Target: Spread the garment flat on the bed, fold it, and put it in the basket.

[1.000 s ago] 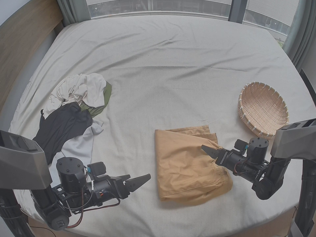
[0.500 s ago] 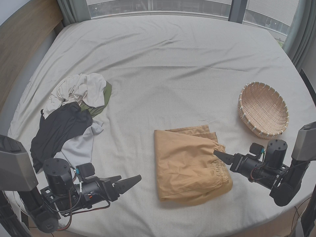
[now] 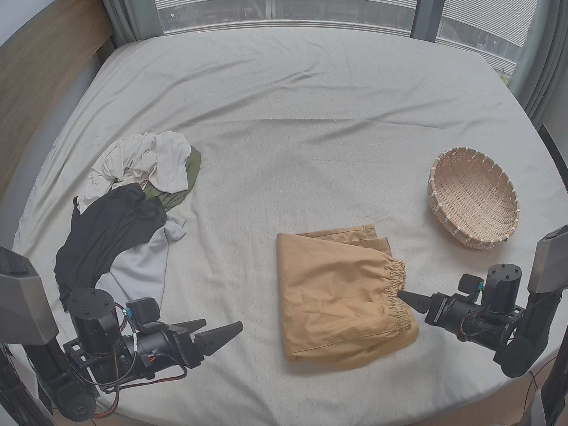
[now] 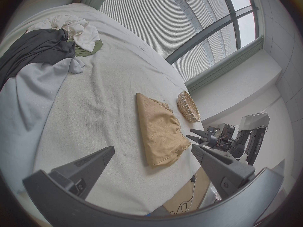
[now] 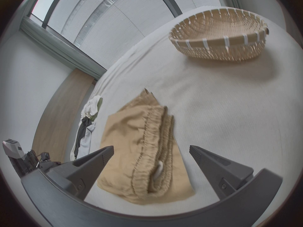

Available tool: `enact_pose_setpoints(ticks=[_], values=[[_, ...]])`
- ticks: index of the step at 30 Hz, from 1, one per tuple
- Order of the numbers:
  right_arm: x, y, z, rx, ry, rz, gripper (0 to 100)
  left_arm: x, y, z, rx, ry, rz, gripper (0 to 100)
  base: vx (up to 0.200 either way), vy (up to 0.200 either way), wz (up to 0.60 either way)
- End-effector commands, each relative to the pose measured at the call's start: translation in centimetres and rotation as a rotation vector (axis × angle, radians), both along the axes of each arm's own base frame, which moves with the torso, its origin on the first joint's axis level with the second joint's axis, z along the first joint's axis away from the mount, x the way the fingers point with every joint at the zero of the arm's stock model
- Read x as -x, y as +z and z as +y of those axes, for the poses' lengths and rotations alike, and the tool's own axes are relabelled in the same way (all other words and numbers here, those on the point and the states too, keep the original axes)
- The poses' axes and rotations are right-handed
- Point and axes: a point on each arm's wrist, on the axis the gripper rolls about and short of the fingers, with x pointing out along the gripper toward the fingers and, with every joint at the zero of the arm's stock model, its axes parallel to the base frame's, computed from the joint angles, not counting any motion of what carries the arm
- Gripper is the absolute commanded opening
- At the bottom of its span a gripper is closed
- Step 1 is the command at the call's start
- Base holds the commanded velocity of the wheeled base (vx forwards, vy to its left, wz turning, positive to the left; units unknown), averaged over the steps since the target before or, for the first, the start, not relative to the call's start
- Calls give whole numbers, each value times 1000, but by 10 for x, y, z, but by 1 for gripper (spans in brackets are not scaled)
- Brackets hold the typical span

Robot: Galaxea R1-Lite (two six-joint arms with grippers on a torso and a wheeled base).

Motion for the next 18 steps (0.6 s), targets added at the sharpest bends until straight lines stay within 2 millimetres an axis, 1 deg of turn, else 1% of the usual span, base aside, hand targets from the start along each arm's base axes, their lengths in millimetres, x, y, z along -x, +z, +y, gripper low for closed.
enact_pose_setpoints(ticks=[1, 3, 9, 13, 14, 18], values=[[5, -15, 0, 21, 8, 77, 100, 1, -1, 1, -2, 1, 8, 100, 0, 0, 0], [5, -21, 1, 27, 9, 98, 100, 1, -1, 0, -4, -1, 8, 100, 0, 0, 0], [4, -26, 4, 29, 21, 116, 100, 1, -1, 1, -4, -1, 8, 100, 0, 0, 0], [0, -25, 14, -18, 28, 112, 100, 2, -3, 1, -8, -3, 16, 100, 0, 0, 0], [0, -25, 20, -38, 41, 119, 100, 2, -2, 1, -7, -3, 15, 100, 0, 0, 0], [3, -25, 29, -56, 68, 128, 100, 2, -2, 0, -8, -6, 14, 100, 0, 0, 0]])
